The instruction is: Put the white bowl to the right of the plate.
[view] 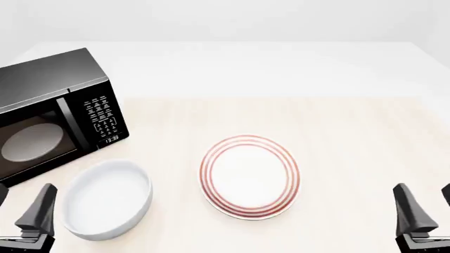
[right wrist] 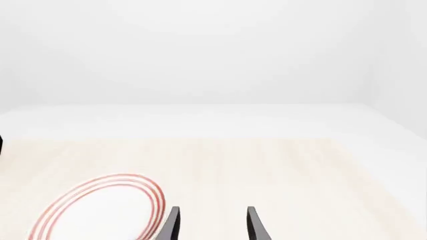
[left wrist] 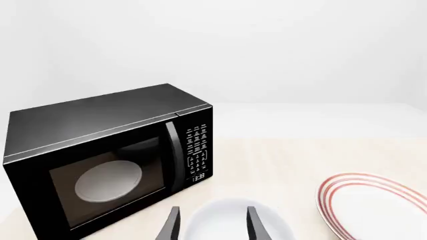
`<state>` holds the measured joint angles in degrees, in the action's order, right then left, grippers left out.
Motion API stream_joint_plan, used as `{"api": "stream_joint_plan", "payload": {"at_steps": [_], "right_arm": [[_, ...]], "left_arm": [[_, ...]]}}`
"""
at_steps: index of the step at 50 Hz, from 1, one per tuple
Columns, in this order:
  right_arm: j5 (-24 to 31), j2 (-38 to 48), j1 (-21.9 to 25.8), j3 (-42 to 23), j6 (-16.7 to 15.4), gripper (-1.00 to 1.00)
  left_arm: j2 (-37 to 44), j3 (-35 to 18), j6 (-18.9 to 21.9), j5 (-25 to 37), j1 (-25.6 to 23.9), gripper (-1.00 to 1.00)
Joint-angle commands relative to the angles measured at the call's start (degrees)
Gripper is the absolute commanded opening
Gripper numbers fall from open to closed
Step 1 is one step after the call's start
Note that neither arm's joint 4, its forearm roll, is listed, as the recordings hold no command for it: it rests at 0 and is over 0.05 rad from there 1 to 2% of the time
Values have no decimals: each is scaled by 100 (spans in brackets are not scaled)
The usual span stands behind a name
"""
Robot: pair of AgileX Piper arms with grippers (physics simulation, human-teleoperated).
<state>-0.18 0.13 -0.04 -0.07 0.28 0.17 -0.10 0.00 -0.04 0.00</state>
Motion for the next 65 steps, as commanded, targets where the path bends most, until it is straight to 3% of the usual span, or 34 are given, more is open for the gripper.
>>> {"api": "stream_joint_plan", "payload": {"at_steps": [1,8,11,15,16,19,21,27,30,33,39,49,65], "right_arm": [[16,25,22,-14,-28,100],[-46,59,73,-19,-180,100],[52,29,146,-223,-16,100],[190,275,320,-668,-176,100],[171,400,377,-796,-124,100],[-87,949,608,-1037,-412,100],[-255,1521,703,-1400,-300,100],[-306,2381,1141,-2216,-693,100],[-376,3070,1207,-2517,-623,100],[-481,3569,1476,-2787,-770,100],[-327,4820,1832,-3633,-588,100],[-34,6292,2581,-4802,-606,100],[275,7845,3551,-6161,-607,100]], "left_arm": [[26,-15,0,-7,0,100],[26,-15,0,-7,0,100],[26,-15,0,-7,0,100],[26,-15,0,-7,0,100],[26,-15,0,-7,0,100],[26,-15,0,-7,0,100],[26,-15,0,-7,0,100],[26,-15,0,-7,0,100],[26,-15,0,-7,0,100],[26,-15,0,-7,0,100],[26,-15,0,-7,0,100],[26,-15,0,-7,0,100],[26,-15,0,-7,0,100]]}}
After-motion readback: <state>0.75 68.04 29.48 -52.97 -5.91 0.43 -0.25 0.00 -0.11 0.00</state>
